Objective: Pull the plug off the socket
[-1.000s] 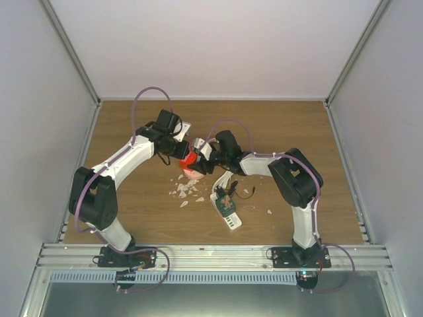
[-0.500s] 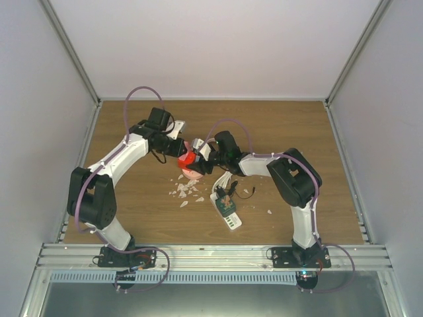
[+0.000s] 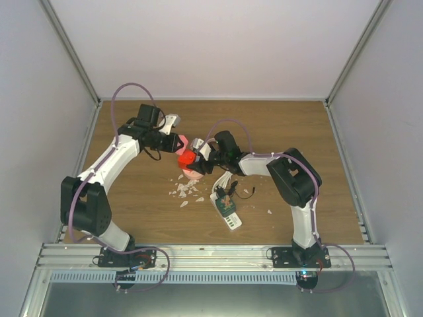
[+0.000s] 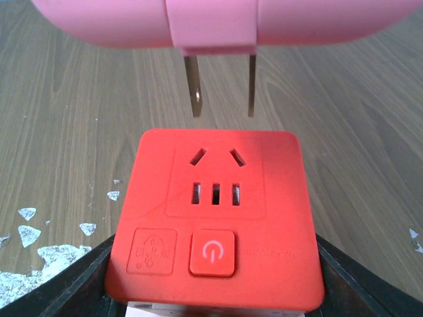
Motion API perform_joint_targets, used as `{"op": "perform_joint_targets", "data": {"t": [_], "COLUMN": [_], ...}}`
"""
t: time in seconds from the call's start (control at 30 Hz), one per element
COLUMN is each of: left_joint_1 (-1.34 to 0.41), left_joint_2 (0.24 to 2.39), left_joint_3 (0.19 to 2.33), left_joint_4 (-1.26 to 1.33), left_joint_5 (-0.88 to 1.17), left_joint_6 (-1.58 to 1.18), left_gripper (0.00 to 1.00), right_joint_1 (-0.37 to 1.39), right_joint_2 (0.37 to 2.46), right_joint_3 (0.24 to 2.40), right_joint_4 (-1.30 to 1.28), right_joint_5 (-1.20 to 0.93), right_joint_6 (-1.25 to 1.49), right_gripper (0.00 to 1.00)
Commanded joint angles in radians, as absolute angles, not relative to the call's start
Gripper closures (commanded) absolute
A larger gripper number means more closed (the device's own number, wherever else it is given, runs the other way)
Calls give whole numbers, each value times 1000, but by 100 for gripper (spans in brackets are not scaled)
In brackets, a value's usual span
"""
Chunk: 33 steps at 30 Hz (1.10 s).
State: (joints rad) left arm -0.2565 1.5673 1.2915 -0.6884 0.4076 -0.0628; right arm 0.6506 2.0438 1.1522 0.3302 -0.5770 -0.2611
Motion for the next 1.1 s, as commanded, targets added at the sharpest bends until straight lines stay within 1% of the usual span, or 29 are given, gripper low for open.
{"op": "perform_joint_targets", "data": {"t": [0.0,0.1,0.17,0.27,0.37,0.43,0.53,0.8,0.9,1.07], "left_joint_1": [-216,-193,-176,-153,-139,-135,-123,-118,-117,-119], "left_joint_2": [1508,1483,1467,1451,1434,1426,1417,1354,1327,1292], "left_joint_3": [1254,1227,1207,1180,1166,1167,1178,1140,1112,1074], "left_joint_4": [-639,-629,-617,-605,-603,-609,-629,-611,-576,-542], "left_joint_5": [503,552,594,671,718,749,821,1009,1071,1165], "left_joint_6": [-55,-27,-14,-6,44,74,129,244,259,299], "left_gripper": [96,97,97,97,97,96,95,95,94,93], "right_joint_1": [635,629,620,610,601,592,575,512,509,510], "right_joint_2": [2075,2052,2030,1993,1944,1909,1858,1748,1685,1599], "right_joint_3": [1155,1169,1179,1195,1209,1215,1218,1214,1187,1169], "right_joint_4": [161,136,118,94,75,64,50,-53,-70,-105], "right_joint_5": [-553,-583,-629,-696,-732,-756,-800,-955,-995,-1090], "right_joint_6": [-315,-325,-332,-334,-335,-336,-339,-362,-369,-368], "right_gripper": [65,52,41,26,17,13,10,10,12,18]}}
